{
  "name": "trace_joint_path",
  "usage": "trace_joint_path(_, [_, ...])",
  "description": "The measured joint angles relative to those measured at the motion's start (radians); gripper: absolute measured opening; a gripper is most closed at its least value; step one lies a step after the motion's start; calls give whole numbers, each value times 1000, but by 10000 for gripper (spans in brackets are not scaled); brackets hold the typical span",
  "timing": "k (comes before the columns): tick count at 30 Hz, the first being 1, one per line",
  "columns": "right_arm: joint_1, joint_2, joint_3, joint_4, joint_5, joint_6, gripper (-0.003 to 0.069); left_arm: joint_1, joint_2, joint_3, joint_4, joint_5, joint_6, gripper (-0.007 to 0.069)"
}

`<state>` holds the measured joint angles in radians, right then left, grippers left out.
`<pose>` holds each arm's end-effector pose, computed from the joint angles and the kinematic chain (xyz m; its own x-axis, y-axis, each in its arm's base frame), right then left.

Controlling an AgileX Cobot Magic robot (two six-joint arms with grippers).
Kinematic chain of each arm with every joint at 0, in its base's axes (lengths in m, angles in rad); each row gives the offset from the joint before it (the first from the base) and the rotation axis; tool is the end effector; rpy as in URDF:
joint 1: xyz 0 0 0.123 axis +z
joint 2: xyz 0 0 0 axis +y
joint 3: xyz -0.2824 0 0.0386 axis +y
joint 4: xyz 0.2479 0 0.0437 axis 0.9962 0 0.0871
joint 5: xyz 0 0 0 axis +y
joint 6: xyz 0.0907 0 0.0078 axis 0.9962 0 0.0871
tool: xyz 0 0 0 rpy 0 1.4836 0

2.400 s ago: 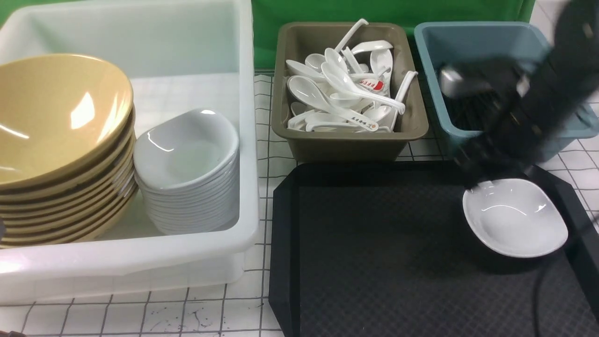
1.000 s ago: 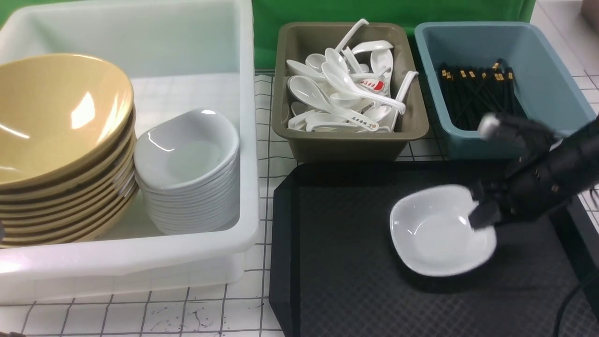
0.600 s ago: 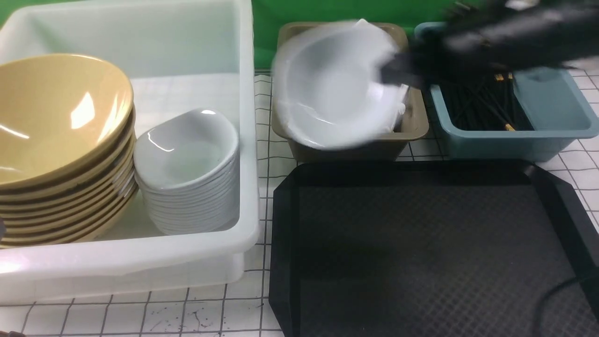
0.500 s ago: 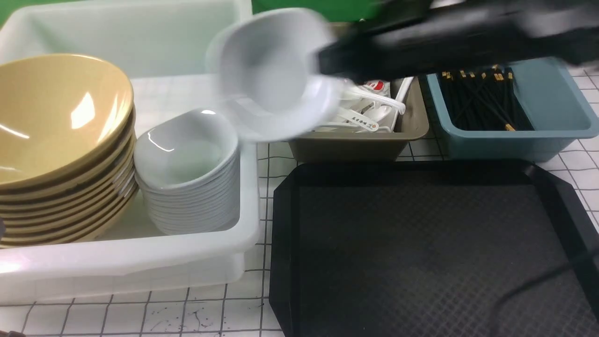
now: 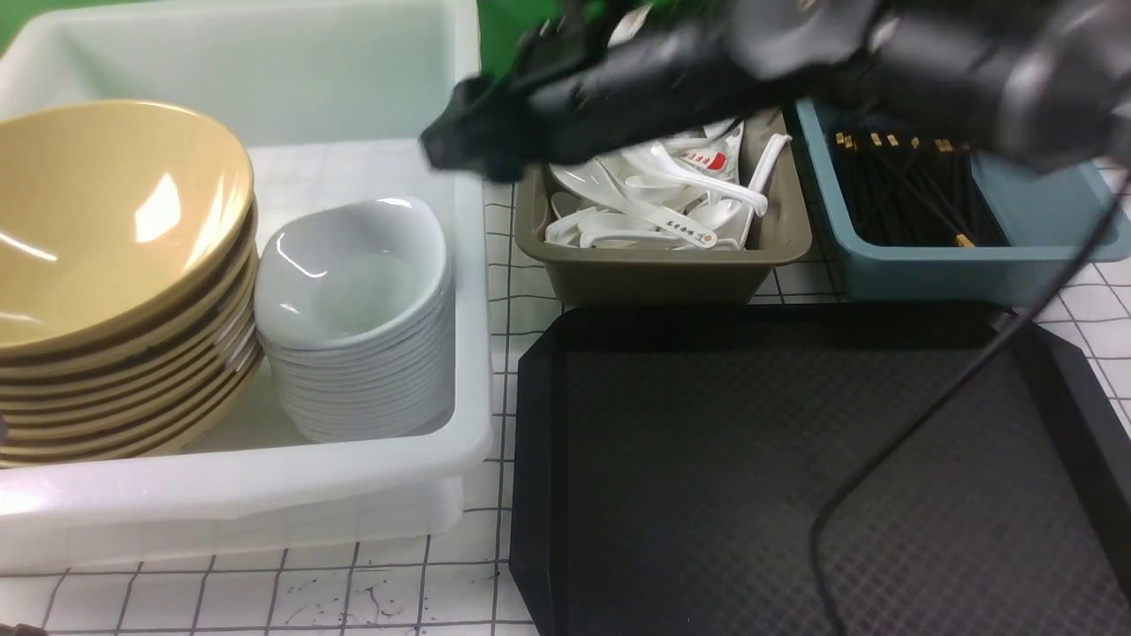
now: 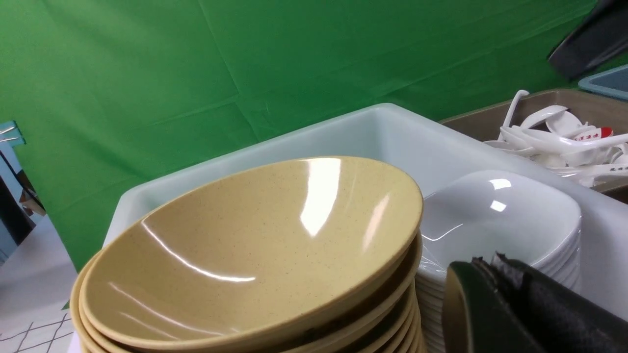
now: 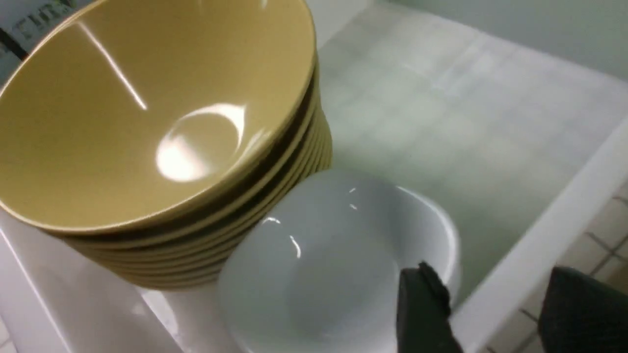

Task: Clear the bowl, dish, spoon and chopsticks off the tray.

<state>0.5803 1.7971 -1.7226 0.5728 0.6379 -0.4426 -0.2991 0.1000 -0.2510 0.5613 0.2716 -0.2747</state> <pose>0.3393 0.2577 0.3700 -0.4594 -0.2611 -0.8490 -0.7340 0.6498 0.1974 0.0530 -0.0027 0.2706 0.0475 0.2615 -0.9640 0.1479 0.9526 0.2657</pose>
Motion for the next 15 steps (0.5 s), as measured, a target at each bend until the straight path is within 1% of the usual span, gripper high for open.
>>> trace_joint_path(2, [-39, -77, -5, -95, 80, 3, 272, 0, 0, 0, 0, 0, -1, -13])
trace_joint_path(4, [-89, -193, -8, -229, 169, 18, 155, 0, 0, 0, 0, 0, -1, -13])
trace_joint_path(5, [-112, -245, -5, -288, 193, 24, 123, 0, 0, 0, 0, 0, -1, -13])
trace_joint_path(6, [-134, -312, 9, -362, 228, 41, 74, 0, 0, 0, 0, 0, -1, -13])
trace_joint_path(7, [-158, -412, 41, -447, 248, 71, 47, 0, 0, 0, 1, 0, -1, -13])
trace_joint_path(9, [-185, -515, 102, -548, 246, 98, 38, 0, 0, 0, 1, 0, -1, -13])
trace_joint_path(10, [-201, -573, 147, -580, 240, 106, 38, 0, 0, 0, 1, 0, -1, -13])
trace_joint_path(11, [-224, -646, 228, -628, 216, 114, 38, 0, 0, 0, 1, 0, -1, -13])
trace_joint_path(13, [-256, -802, 399, -674, 119, 125, 38, 0, 0, 0, 1, 0, -1, -13])
trace_joint_path(15, [-273, -924, 598, -683, -3, 130, 38, 0, 0, 0, 1, 0, -1, -13])
